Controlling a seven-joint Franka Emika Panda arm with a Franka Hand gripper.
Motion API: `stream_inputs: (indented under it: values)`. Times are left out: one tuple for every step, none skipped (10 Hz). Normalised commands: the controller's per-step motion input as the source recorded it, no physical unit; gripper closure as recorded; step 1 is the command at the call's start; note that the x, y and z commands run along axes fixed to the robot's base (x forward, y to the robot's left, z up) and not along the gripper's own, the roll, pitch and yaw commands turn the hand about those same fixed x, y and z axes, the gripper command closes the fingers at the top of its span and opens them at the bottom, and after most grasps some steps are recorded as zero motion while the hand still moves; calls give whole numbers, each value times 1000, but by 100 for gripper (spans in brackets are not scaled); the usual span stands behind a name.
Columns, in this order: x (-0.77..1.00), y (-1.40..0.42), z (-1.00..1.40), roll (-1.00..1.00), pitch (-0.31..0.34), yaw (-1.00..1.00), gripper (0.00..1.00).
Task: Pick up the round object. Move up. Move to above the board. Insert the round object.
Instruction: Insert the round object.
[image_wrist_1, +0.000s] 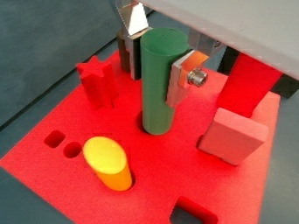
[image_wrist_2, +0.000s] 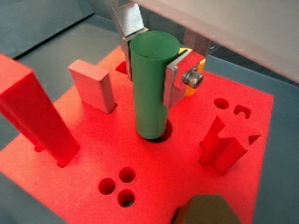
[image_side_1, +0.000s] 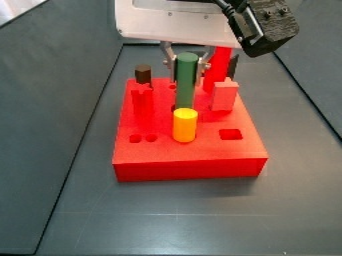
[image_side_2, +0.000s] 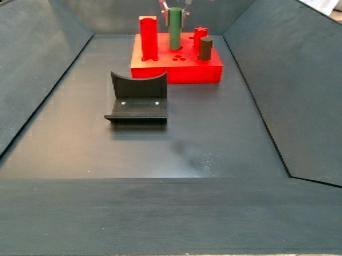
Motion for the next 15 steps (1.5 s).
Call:
stream_inputs:
  values:
    - [0,-46,-271,0,-26,83,100]
    - [6,0,-460,0,0,91,100]
    - [-134,29,-474,69,0,0,100]
    - [-63,23,-417,46,0,17,100]
    - [0,54,-366,47,0,11,100]
    - [-40,51,-351,80,0,0,100]
    - [-97,0,-486,103,0,0,100]
    - [-43,60,-480,84,0,3,100]
    - [0,174,-397,67,0,49,100]
    - [0,177,-403,46,0,103,100]
    - [11,66,-471,33,0,31,100]
    - [166,0,-697,6,-1,3,100]
    - [223,0,-723,9,-9,0,100]
    - [0,0,-209,0,0,-54,100]
    - [0,0,0,0,-7,0,100]
